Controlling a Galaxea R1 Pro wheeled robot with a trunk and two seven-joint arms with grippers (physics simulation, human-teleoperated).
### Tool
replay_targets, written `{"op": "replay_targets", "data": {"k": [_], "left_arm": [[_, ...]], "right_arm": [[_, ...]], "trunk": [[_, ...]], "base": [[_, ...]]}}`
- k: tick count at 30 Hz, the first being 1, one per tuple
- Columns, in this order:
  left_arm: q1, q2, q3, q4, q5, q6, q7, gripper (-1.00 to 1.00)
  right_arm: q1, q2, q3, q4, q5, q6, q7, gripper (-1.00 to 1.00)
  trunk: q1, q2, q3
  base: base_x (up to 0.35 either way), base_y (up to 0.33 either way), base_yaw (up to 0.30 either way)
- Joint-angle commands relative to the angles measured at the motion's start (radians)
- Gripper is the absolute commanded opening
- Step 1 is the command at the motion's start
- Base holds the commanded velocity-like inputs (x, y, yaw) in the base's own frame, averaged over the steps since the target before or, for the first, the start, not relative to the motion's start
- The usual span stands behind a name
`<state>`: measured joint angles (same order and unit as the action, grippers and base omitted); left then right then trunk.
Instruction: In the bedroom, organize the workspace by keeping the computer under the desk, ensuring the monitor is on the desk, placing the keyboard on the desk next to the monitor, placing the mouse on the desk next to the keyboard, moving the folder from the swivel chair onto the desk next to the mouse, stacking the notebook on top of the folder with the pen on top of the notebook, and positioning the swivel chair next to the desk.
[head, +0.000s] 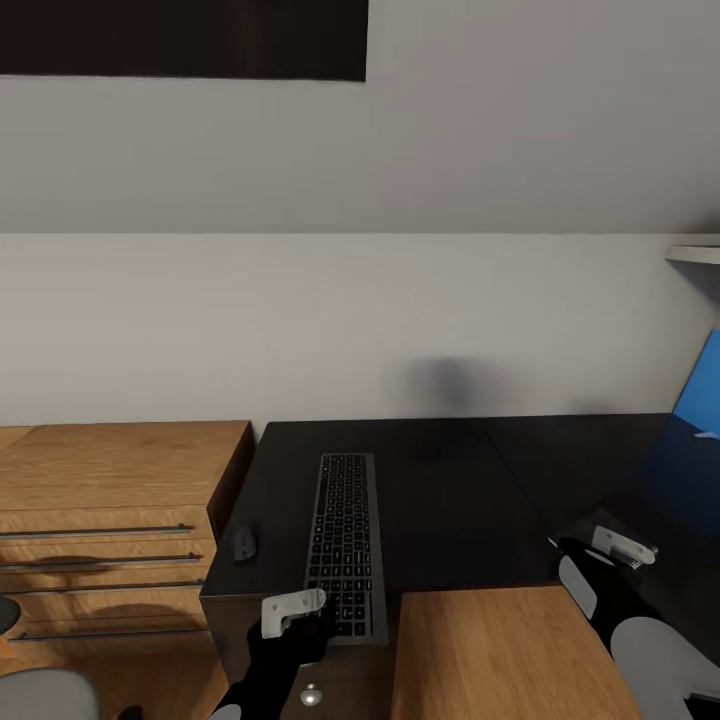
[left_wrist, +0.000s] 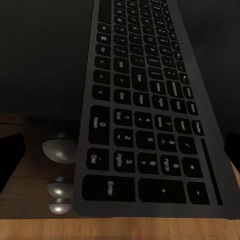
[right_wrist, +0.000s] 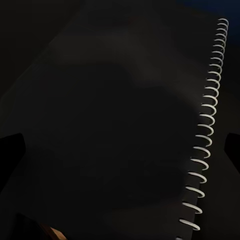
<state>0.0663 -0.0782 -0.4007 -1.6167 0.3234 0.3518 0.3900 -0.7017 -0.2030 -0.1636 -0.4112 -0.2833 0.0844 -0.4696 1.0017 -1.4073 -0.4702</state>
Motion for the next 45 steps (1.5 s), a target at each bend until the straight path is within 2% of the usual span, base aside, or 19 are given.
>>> {"op": "replay_targets", "data": {"k": [1,7,31,39,45], "left_arm": [[0.0,0.0,-0.001,-0.002,0.009,0.003,0.007,1.0],[0.0,0.0,-0.001,-0.002,0.009,0.004,0.007,1.0],[0.0,0.0,-0.001,0.0,0.009,0.004,0.007,1.0],[0.0,0.0,-0.001,0.0,0.009,0.004,0.007,1.0],[0.0,0.0,-0.001,0.0,0.009,0.004,0.007,1.0]], "right_arm": [[0.001,0.0,0.001,0.012,-0.02,0.005,-0.002,1.0],[0.001,0.001,0.001,0.011,-0.02,0.0,-0.001,1.0],[0.001,0.002,0.001,0.01,-0.019,-0.015,-0.003,1.0],[0.001,0.002,0.001,0.008,-0.019,-0.029,-0.003,1.0],[0.001,0.005,0.002,-0.078,-0.019,-0.032,-0.004,1.0]], "trunk": [[0.0,0.0,-0.001],[0.0,0.0,-0.001],[-0.092,0.168,0.074],[-0.092,0.168,0.074],[-0.092,0.168,0.074]], "base": [[0.0,0.0,0.0],[0.0,0.0,0.0],[0.0,0.0,0.0],[0.0,0.0,0.0],[0.0,0.0,0.0]]}}
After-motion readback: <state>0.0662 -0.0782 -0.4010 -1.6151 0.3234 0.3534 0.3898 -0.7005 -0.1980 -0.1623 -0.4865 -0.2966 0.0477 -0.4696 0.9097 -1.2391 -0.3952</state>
